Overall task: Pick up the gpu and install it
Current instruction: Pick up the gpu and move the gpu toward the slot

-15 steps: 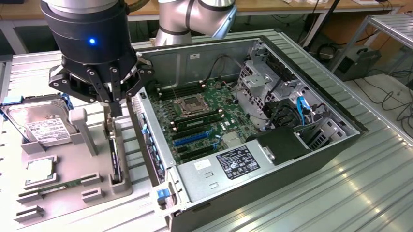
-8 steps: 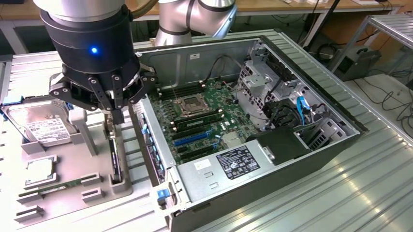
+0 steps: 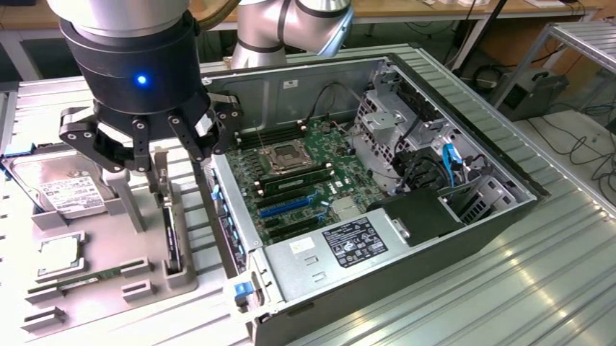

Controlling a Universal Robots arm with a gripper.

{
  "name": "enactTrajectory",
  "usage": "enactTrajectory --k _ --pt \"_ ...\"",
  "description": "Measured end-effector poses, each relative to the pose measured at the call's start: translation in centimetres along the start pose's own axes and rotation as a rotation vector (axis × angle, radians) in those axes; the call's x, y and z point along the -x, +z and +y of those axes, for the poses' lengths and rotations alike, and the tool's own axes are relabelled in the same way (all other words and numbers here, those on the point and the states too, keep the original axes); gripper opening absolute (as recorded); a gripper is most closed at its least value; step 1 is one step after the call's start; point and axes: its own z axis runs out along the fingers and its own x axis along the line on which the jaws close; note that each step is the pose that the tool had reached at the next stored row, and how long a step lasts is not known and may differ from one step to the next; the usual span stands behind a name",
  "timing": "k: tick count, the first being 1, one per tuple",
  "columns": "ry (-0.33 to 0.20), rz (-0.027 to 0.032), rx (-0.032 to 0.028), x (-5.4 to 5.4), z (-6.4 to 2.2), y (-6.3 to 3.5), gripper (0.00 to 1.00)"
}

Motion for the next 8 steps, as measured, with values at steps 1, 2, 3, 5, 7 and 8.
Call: enactTrajectory --k 1,2,3,5,7,8 --pt "0.000 0.0000 0.0000 0.00 0.00 0.00 0.48" --pt "0.000 0.0000 0.0000 0.00 0.00 0.00 0.48" --pt "0.000 0.0000 0.0000 0.00 0.00 0.00 0.48" --pt "0.000 0.0000 0.0000 0.00 0.00 0.00 0.48" --pt "0.000 0.0000 0.0000 0.00 0.00 0.00 0.48" --pt "0.000 0.0001 -0.0002 -0.02 -0.01 -0.01 0.48"
